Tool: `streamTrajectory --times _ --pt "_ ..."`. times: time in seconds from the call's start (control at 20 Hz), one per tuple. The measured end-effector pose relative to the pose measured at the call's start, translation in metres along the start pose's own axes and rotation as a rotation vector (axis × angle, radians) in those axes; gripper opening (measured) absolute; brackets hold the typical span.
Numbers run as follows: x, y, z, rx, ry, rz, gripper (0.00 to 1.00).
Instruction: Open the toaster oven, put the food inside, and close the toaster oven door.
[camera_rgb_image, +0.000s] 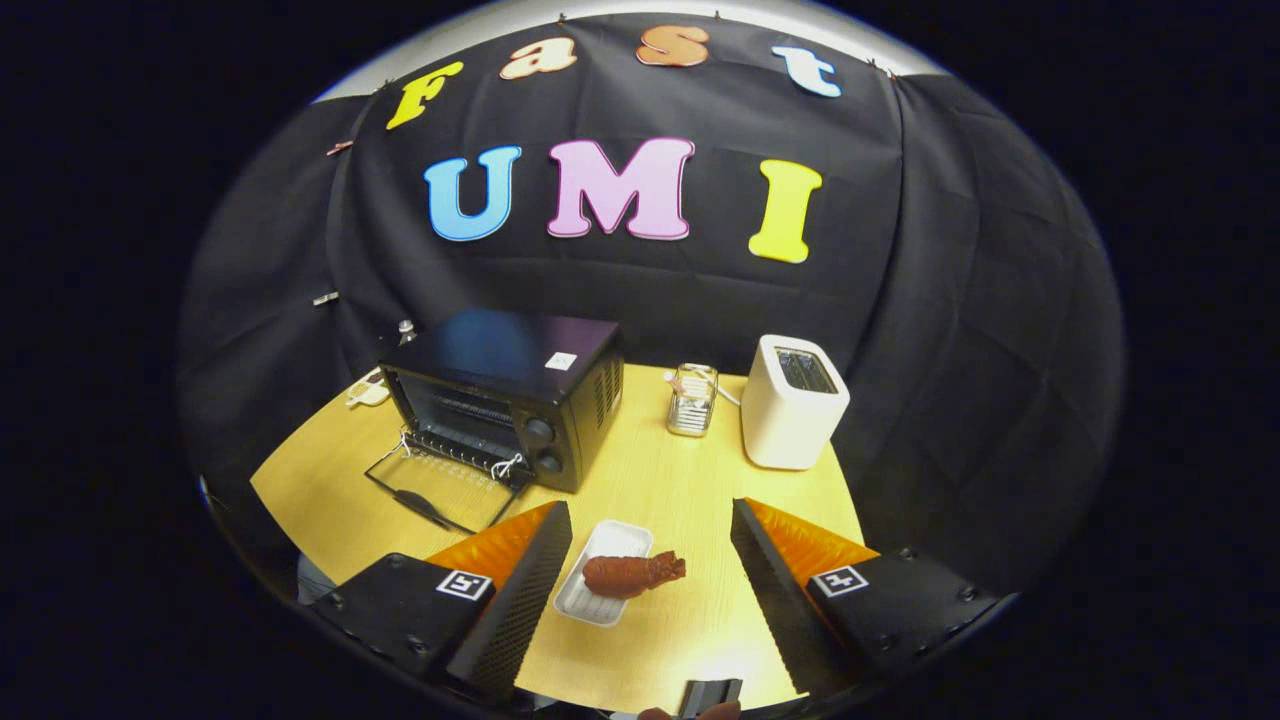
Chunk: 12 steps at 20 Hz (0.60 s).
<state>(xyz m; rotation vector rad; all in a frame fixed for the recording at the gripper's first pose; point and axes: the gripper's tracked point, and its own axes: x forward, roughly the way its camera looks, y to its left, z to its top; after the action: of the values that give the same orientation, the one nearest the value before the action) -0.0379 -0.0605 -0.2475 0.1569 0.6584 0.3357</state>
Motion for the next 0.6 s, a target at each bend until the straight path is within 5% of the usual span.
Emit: streamTrajectory --times 0.15,0.6 --pt "0.019 -0.012 -0.033 0.085 0.161 0.131 1.0" --pt "0.089 -0.023 -0.108 0.269 0.522 0.355 0.96"
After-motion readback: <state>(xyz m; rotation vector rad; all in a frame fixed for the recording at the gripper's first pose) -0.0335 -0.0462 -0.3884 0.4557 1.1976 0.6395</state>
